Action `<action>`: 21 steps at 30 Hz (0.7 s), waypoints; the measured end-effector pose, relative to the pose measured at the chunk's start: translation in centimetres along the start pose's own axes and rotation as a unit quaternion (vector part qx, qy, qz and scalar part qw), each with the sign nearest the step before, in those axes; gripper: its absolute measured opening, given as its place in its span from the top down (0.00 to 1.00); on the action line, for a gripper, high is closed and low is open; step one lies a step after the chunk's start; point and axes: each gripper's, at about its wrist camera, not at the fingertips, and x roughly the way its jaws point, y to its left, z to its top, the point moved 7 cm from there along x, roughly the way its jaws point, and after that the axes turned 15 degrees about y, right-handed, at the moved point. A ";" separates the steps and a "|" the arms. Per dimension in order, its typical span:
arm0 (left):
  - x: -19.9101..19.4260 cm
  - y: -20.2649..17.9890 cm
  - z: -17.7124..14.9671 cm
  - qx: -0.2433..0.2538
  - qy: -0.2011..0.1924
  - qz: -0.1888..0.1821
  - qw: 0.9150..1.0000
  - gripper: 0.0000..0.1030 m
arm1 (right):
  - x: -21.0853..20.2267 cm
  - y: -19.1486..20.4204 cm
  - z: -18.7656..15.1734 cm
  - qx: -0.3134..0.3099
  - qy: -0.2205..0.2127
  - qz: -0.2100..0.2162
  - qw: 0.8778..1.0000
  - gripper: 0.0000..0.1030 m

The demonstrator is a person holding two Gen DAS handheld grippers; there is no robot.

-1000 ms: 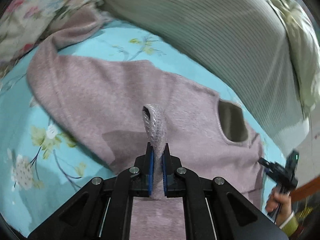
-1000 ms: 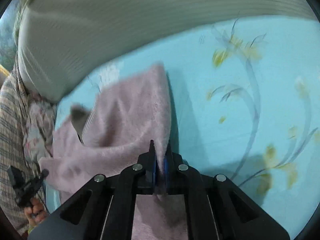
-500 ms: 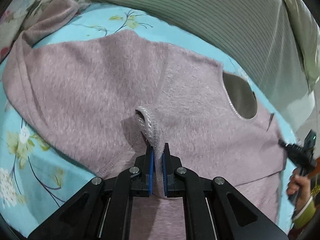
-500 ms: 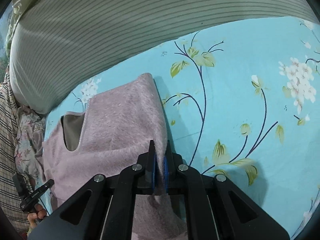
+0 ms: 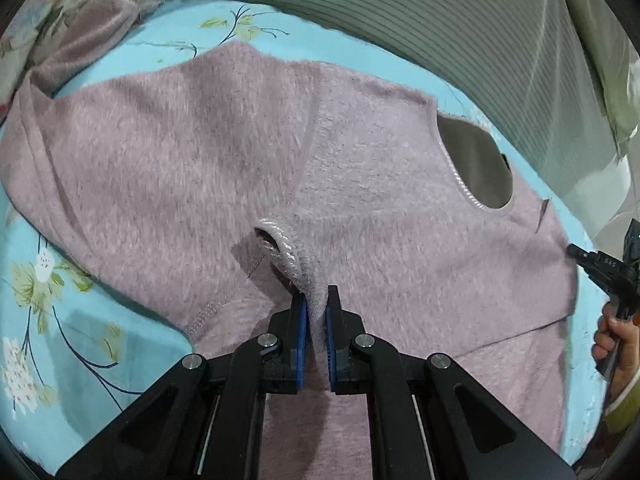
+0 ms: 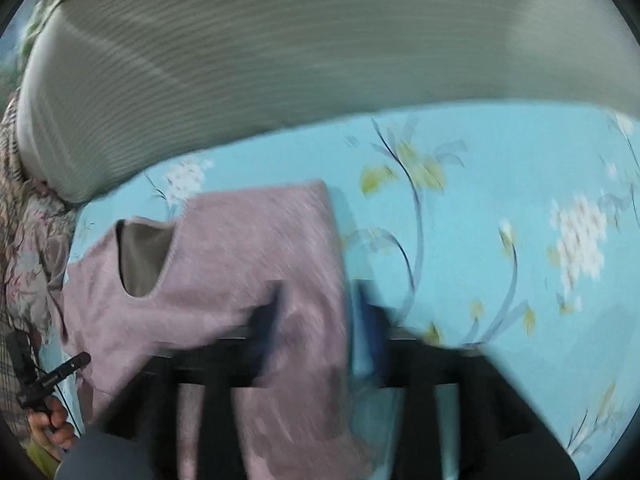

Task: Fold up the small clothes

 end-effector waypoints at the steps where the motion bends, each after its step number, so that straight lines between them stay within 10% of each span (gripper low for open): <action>1: -0.2 0.1 0.2 -0.004 0.001 -0.009 1.000 0.89 | 0.0 0.2 0.6 -0.009 -0.005 -0.007 1.000 0.31; 4: -0.1 0.6 1.0 -0.016 0.010 -0.010 1.000 0.58 | 1.7 0.1 2.8 -0.019 0.014 -0.014 1.000 0.31; 7: 0.6 0.2 2.0 -0.015 0.013 -0.016 1.000 0.55 | 3.6 -0.4 4.0 -0.006 0.036 0.004 0.999 0.32; 10: 1.3 -0.9 2.8 0.002 0.013 -0.004 1.000 0.63 | 4.2 -0.4 4.3 -0.002 0.042 0.021 0.999 0.32; 11: 1.5 -1.0 2.9 0.007 0.013 -0.003 1.000 0.94 | 4.1 -0.3 4.2 -0.003 0.041 0.026 0.999 0.32; 19: -1.4 -0.1 3.4 -0.005 -0.038 0.020 0.999 0.95 | 4.7 0.6 3.4 -0.020 0.048 0.038 0.998 0.33; 21: -0.5 0.5 3.2 -0.009 -0.022 0.028 0.999 0.95 | 4.9 0.7 3.1 -0.022 0.047 0.036 0.998 0.61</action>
